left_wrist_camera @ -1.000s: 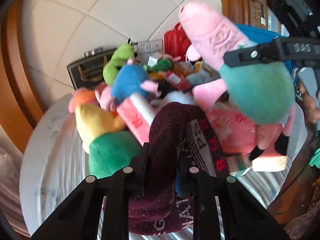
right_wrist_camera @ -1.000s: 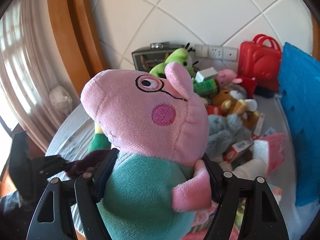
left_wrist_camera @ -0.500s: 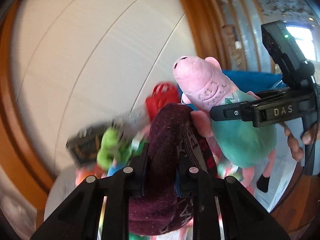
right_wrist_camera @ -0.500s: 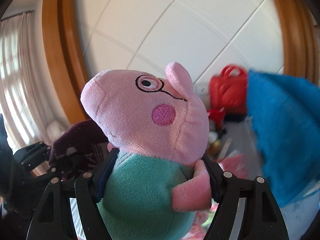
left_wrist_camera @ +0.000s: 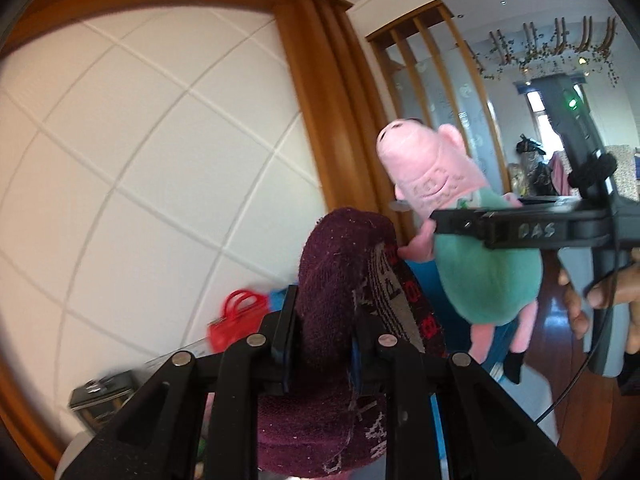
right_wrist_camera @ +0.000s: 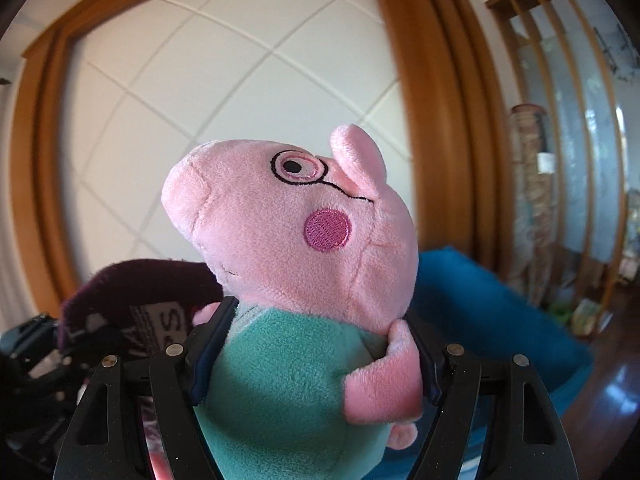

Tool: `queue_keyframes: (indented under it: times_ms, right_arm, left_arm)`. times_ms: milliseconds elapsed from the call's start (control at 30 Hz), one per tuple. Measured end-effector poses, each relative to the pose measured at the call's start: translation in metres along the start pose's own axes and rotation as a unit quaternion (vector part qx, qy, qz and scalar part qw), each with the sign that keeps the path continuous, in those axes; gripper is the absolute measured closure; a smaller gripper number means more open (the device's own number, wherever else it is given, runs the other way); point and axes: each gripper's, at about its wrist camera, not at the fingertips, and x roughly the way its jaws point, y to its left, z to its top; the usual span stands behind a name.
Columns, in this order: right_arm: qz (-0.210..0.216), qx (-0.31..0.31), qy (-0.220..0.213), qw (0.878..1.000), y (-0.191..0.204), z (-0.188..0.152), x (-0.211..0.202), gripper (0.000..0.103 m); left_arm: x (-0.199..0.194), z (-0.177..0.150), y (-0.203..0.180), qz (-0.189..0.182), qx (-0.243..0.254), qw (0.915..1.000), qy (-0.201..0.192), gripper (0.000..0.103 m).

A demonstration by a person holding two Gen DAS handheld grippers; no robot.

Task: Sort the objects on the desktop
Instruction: 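Carry both plush items to the blue crate and release them inside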

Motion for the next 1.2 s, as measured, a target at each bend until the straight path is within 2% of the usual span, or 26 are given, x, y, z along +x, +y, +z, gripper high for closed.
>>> queue_keyframes:
  times_ms: [133,267,367,500,567,633,700,733,800,833,867,1100,1200]
  right_arm:
    - [-0.031,0.005,0.010,0.999,-0.069,0.014,0.018,0.027]
    - [-0.047,0.022,0.022,0.998,-0.127,0.013,0.027,0.027]
    - [-0.056,0.027,0.032,0.998,-0.153,0.008,0.039,0.027]
    - [-0.062,0.036,0.046,0.996,-0.184,0.005,0.056,0.025]
    - [-0.067,0.036,0.051,0.996,-0.192,0.004,0.066,0.023]
    - [-0.063,0.040,0.061,0.995,-0.205,0.002,0.078,0.020]
    - [-0.064,0.041,0.069,0.995,-0.209,0.000,0.087,0.017]
    - [-0.065,0.038,0.072,0.995,-0.207,-0.001,0.089,0.017]
    - [-0.065,0.037,0.064,0.995,-0.208,-0.004,0.088,0.008]
    - [-0.068,0.041,0.055,0.995,-0.210,-0.005,0.085,0.000]
    - [-0.070,0.046,0.043,0.996,-0.209,-0.006,0.079,0.000]
    - [-0.055,0.041,0.033,0.997,-0.200,0.001,0.066,0.000]
    - [-0.040,0.036,0.026,0.998,-0.189,-0.004,0.056,0.000]
  left_arm:
    - [0.059,0.021,-0.044,-0.020,-0.010,0.9997,0.007,0.083]
    - [0.097,0.034,-0.092,-0.019,-0.013,0.9994,0.027,0.083]
    - [0.119,0.037,-0.110,-0.015,-0.017,0.9985,0.051,0.081]
    - [0.137,0.041,-0.121,-0.010,-0.015,0.9980,0.060,0.077]
    - [0.144,0.041,-0.121,-0.005,-0.022,0.9978,0.062,0.068]
    - [0.144,0.040,-0.117,0.020,-0.025,0.9976,0.061,0.032]
    - [0.144,0.041,-0.117,0.052,-0.027,0.9972,0.047,0.017]
    - [0.141,0.043,-0.115,0.060,-0.030,0.9970,0.038,0.014]
    - [0.140,0.044,-0.113,0.061,-0.030,0.9970,0.037,0.012]
    - [0.138,0.043,-0.112,0.068,-0.028,0.9965,0.039,0.011]
    - [0.137,0.041,-0.112,0.073,-0.028,0.9962,0.039,0.010]
    - [0.134,0.031,-0.110,0.078,-0.033,0.9952,0.050,0.009]
    - [0.122,0.022,-0.106,0.095,-0.033,0.9936,0.051,0.009]
